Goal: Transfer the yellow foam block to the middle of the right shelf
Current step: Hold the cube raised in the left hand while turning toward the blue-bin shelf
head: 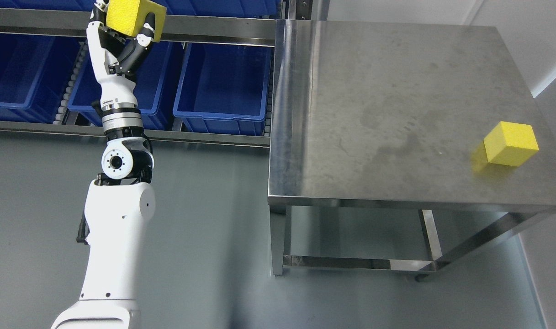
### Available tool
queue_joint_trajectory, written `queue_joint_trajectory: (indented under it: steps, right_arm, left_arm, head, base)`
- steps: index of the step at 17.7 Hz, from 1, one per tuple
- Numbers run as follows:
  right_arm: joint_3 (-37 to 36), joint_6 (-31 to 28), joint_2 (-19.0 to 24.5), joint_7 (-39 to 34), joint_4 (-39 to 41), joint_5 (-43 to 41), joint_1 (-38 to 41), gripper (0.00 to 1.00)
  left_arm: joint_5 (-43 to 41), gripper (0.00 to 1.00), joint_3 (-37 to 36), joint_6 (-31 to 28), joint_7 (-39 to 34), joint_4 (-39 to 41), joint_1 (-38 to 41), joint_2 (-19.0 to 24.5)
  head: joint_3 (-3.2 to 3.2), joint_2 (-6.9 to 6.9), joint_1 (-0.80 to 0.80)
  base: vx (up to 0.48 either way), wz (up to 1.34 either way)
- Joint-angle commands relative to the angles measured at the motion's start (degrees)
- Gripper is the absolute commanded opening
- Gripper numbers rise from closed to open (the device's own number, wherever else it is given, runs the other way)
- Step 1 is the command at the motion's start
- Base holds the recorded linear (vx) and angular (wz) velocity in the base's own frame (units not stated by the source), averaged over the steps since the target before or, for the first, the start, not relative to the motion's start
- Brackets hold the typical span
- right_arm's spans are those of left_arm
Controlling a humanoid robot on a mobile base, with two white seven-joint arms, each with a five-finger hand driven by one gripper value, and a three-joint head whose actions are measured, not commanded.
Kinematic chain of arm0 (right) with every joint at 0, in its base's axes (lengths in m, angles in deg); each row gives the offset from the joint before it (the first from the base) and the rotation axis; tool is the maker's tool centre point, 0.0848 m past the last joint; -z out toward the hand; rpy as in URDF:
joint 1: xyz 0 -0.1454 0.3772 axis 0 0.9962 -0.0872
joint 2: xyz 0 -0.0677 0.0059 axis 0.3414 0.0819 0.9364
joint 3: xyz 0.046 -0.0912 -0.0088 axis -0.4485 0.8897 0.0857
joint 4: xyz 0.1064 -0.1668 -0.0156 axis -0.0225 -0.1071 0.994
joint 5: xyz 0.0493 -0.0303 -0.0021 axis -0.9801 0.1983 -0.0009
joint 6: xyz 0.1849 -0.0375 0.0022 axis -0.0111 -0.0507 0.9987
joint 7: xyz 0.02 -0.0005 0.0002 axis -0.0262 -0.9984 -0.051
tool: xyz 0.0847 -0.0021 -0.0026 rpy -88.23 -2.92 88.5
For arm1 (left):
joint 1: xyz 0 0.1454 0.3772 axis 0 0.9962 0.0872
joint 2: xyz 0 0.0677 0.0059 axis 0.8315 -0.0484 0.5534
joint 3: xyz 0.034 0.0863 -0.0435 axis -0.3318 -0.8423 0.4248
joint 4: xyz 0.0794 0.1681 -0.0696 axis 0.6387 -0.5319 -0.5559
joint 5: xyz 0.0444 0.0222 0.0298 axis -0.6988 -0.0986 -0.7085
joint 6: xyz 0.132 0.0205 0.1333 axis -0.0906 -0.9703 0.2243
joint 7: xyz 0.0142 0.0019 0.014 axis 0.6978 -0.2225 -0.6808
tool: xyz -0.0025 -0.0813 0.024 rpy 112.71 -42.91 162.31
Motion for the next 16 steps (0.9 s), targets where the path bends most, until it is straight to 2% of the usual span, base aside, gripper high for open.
queue_joint_trajectory:
  steps: [1, 6, 16]
  right_arm:
    - [0.0, 0.0, -1.0, 0.0, 1.0, 0.0, -0.1, 1.00]
    - [0.0, 0.0, -1.0, 0.0, 1.0, 0.0, -0.1, 1.00]
    - [0.0, 0.0, -1.0, 0.0, 1.0, 0.0, -0.1, 1.00]
  left_arm:
    - [0.2, 0.27, 2.2, 0.2, 1.6, 4.9, 0.4, 0.9]
    - [0.1, 0.26, 2.3, -0.3, 1.9, 4.9, 2.5, 0.9]
    - [-2.2, 0.27, 2.0, -0.8, 1.9, 5.3, 2.5, 1.5]
  head:
    - [0.00, 0.00, 0.00]
    - [0.00, 0.00, 0.00]
    - [0.00, 0.00, 0.00]
  base:
    - [0.011, 0.10]
    - [0.056, 0.39]
    - [0.115, 0.80]
